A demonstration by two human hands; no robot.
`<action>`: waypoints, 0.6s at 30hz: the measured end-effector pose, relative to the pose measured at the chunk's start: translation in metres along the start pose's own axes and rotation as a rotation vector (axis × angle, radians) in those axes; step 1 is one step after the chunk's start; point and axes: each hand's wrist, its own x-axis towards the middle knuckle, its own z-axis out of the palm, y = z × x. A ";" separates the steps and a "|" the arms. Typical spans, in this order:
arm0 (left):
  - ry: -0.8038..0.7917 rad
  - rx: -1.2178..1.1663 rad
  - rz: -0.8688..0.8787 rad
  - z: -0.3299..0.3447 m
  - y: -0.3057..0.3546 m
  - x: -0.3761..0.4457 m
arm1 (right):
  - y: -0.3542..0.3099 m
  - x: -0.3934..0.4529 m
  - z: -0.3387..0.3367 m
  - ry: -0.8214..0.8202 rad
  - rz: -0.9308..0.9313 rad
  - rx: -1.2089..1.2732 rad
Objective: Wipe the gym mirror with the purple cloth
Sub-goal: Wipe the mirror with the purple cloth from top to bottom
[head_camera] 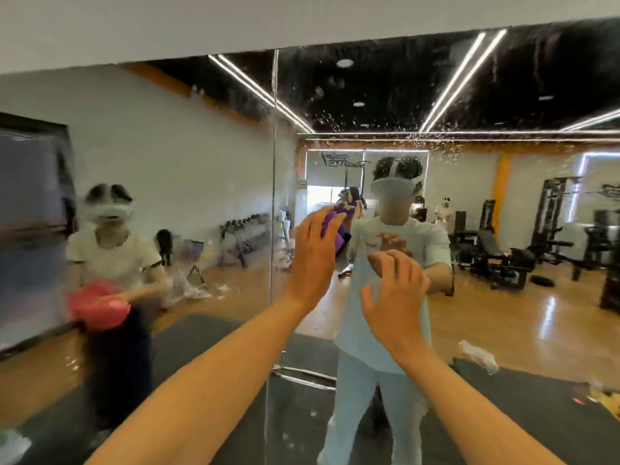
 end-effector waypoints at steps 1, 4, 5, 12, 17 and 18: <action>0.023 -0.041 -0.024 -0.007 -0.005 0.014 | -0.006 0.008 0.004 0.012 0.010 -0.017; 0.087 -0.185 -0.062 -0.023 -0.016 0.053 | -0.026 0.028 0.016 0.078 0.046 -0.017; 0.117 -0.196 -0.019 -0.025 -0.022 0.064 | -0.033 0.032 0.019 0.103 0.046 -0.006; 0.109 -0.231 0.102 -0.023 -0.059 0.164 | -0.063 0.068 0.025 0.134 0.041 -0.063; 0.127 -0.074 0.237 -0.001 -0.101 0.197 | -0.066 0.089 0.026 0.167 0.020 -0.035; 0.140 -0.056 0.241 0.005 -0.103 0.195 | -0.065 0.092 0.027 0.171 0.012 -0.033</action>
